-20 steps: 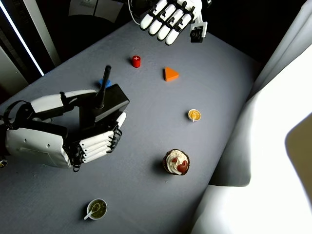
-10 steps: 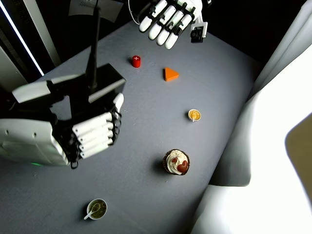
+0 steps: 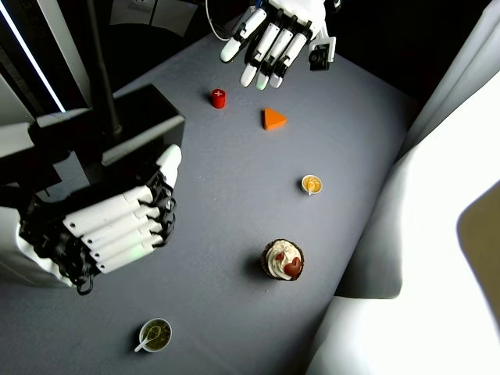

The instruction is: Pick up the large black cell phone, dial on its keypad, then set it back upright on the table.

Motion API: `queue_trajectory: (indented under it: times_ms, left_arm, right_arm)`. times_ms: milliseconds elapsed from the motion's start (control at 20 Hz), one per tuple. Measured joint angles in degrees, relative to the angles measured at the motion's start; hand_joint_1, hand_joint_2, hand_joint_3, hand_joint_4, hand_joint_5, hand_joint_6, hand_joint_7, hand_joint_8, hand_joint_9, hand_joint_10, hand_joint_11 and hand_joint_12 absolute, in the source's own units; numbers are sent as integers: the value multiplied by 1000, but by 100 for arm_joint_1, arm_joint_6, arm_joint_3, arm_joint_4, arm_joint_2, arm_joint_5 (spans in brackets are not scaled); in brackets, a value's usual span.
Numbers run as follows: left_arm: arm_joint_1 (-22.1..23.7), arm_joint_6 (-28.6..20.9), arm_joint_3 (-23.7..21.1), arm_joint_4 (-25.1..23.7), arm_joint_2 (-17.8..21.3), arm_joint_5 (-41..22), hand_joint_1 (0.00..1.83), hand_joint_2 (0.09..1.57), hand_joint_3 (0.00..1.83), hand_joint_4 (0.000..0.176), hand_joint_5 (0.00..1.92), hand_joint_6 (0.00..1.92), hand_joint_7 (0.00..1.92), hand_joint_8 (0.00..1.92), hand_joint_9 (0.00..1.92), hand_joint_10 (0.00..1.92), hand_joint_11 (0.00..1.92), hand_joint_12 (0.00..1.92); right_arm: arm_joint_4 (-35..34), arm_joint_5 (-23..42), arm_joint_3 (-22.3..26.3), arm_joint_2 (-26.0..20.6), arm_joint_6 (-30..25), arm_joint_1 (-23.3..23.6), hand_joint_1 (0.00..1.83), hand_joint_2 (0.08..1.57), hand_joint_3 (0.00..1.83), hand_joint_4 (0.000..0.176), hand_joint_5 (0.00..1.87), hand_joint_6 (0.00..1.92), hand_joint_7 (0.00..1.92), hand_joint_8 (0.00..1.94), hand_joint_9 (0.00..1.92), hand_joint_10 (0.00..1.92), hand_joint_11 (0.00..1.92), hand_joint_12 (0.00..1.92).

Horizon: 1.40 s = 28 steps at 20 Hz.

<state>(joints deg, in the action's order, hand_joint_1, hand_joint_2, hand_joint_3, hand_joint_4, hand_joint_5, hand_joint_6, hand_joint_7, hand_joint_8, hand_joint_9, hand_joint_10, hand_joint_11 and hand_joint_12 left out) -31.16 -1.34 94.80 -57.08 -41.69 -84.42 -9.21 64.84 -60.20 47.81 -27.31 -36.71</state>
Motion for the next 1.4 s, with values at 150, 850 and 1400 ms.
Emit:
queue_trajectory:
  times_ms: [150, 850, 1400]
  left_arm:
    - [-4, -24, 0, -157, -61, 149, 1314, 1262, 0, 148, 47, 6, 691, 1544, 875, 1921, 781, 1921]
    - [208, -260, -319, -243, -260, 990, 1302, 1292, 5, 148, 50, 5, 635, 1614, 719, 1921, 514, 1921]
    - [339, 1086, -922, 483, -415, 2721, 1299, 1303, 8, 170, 54, 0, 616, 1644, 707, 1921, 417, 1921]
  right_arm:
    - [295, 37, -2, -94, -186, 160, 1484, 1129, 3, 0, 954, 841, 906, 1123, 793, 1192, 815, 1613]
    - [105, 101, -271, 175, 389, 535, 1488, 1118, 1, 0, 989, 784, 886, 1038, 911, 1169, 771, 1640]
    - [160, 90, -212, 210, 450, 546, 1485, 1127, 0, 0, 951, 858, 840, 1090, 884, 1186, 818, 1619]
